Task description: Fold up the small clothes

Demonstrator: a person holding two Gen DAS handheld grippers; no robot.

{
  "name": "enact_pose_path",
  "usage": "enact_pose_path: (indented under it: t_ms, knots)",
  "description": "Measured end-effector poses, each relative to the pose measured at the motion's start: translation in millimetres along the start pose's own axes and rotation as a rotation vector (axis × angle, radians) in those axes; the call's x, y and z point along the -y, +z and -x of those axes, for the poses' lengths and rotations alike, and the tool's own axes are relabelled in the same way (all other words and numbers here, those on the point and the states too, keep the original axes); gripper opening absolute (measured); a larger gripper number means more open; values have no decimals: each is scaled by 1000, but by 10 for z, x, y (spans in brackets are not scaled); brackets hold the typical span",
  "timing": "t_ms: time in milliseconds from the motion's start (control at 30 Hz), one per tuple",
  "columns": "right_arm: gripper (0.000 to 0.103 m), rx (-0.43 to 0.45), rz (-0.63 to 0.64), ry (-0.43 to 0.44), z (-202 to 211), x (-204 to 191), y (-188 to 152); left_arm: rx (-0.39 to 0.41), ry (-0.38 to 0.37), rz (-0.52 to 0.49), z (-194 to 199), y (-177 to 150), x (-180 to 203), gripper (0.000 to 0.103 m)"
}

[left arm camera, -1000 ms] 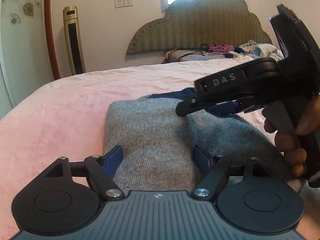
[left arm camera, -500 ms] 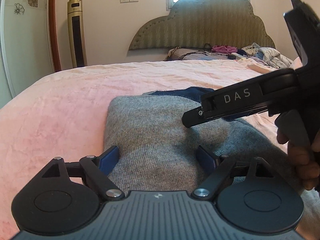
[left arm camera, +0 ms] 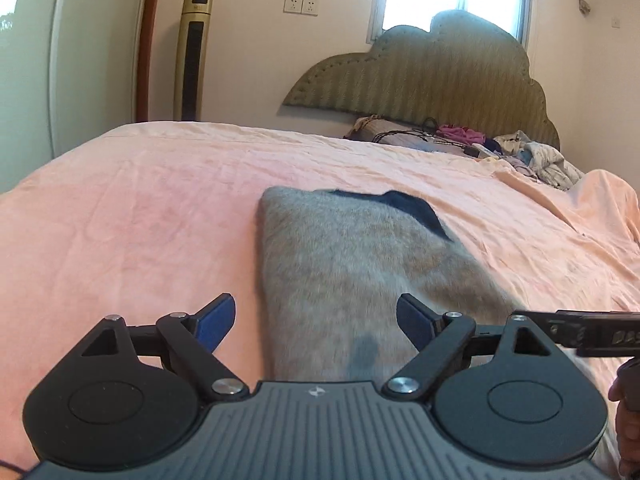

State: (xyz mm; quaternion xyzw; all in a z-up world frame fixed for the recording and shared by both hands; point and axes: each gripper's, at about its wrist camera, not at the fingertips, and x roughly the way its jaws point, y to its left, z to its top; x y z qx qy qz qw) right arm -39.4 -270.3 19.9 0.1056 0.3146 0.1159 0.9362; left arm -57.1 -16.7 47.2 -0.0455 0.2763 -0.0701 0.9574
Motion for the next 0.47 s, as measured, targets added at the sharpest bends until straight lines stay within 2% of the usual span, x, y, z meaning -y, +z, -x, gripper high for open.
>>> enact_pose_path:
  t_ms: [67,167,233,333,467]
  knots:
    - [103,-15,10,-74,25,2,-167,-8,29,4,101,-108,6,89]
    - [103,-29,40,-113,31,-32,-352,-67,49,20,80,-237,-26,89]
    - [103,-50,96,-152,0,-125,-389,-111,70,19,46,-298,-15,89]
    - [103,-91,164,-213,-53,-276,-419,-117,66,-9,63,-320,17,89]
    - [103,-73,171,-231,-65,-307,-467,-167,66,-82,-14,-396,118,103]
